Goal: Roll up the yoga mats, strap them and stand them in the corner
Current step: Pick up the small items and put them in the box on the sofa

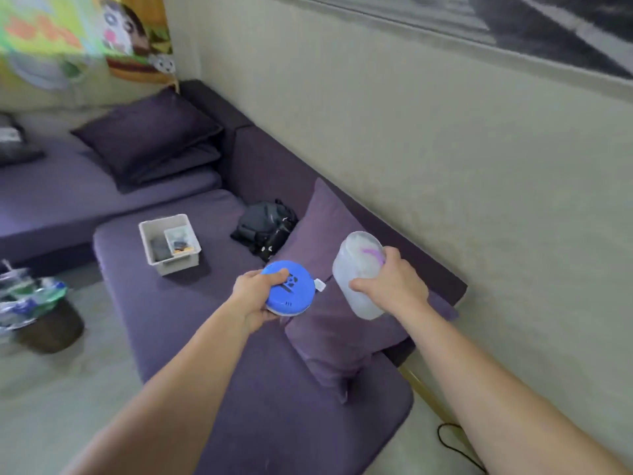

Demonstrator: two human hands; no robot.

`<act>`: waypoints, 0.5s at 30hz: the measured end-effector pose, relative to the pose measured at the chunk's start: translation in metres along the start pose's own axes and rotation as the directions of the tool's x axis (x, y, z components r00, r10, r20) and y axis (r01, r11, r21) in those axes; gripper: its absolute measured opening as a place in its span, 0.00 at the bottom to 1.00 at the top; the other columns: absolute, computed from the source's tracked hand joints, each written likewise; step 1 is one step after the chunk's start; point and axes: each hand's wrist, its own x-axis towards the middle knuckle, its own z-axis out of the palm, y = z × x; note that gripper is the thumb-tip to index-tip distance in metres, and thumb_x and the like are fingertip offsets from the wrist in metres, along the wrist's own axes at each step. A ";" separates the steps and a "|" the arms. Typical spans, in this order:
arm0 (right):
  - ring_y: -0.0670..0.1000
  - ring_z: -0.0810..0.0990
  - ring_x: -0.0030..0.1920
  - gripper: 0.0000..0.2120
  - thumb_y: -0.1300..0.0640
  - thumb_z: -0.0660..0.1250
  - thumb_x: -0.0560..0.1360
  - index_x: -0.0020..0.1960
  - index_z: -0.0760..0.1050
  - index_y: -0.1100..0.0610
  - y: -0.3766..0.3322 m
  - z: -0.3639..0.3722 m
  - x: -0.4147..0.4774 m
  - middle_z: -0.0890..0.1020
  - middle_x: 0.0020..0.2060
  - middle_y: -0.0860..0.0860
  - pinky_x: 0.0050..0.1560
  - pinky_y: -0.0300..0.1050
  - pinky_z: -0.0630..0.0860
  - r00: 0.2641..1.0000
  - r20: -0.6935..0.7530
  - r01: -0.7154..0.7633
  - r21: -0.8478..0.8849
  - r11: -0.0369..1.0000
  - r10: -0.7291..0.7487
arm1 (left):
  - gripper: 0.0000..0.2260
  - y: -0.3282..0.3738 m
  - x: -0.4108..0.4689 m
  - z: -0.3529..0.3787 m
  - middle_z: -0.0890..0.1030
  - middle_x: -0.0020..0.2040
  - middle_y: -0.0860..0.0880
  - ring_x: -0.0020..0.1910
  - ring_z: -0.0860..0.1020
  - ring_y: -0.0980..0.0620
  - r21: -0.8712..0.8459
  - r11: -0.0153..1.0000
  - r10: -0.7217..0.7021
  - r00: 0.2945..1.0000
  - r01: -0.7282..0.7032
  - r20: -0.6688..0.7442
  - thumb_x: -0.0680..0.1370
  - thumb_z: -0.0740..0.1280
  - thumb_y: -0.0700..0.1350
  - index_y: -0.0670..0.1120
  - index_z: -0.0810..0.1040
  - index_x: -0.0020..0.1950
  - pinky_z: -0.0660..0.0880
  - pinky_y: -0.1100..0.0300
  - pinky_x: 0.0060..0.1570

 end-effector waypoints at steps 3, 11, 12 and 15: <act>0.55 0.78 0.54 0.38 0.38 0.73 0.63 0.66 0.63 0.50 -0.104 0.040 -0.007 0.77 0.56 0.51 0.47 0.48 0.74 0.999 0.017 0.033 0.039 0.999 -0.034 | 0.10 0.040 0.006 -0.096 0.86 0.46 0.43 0.42 0.86 0.43 -0.054 0.998 0.011 0.999 -0.013 -0.031 0.76 0.74 0.41 0.42 0.79 0.55 0.83 0.47 0.39; 0.53 0.78 0.51 0.37 0.40 0.73 0.64 0.67 0.63 0.50 -0.318 0.128 -0.003 0.77 0.53 0.47 0.45 0.48 0.74 0.982 0.132 0.127 0.072 0.989 -0.136 | 0.06 0.144 0.032 -0.332 0.85 0.42 0.44 0.33 0.84 0.46 -0.130 0.987 0.053 0.955 -0.094 -0.291 0.76 0.73 0.40 0.41 0.80 0.51 0.81 0.52 0.28; 0.53 0.78 0.52 0.38 0.39 0.73 0.64 0.67 0.63 0.50 -0.335 0.138 0.002 0.77 0.54 0.47 0.45 0.48 0.73 0.980 0.140 0.135 0.069 0.988 -0.144 | 0.07 0.154 0.039 -0.354 0.84 0.43 0.44 0.33 0.84 0.47 -0.123 0.987 0.058 0.943 -0.103 -0.329 0.76 0.73 0.40 0.41 0.79 0.52 0.82 0.52 0.29; 0.53 0.78 0.54 0.39 0.39 0.73 0.62 0.67 0.63 0.51 -0.373 0.168 0.020 0.78 0.56 0.49 0.47 0.49 0.75 0.975 0.162 0.146 0.065 0.987 -0.155 | 0.13 0.175 0.067 -0.399 0.84 0.49 0.42 0.40 0.83 0.43 -0.111 0.989 0.050 0.923 -0.099 -0.381 0.76 0.75 0.42 0.40 0.78 0.57 0.81 0.50 0.38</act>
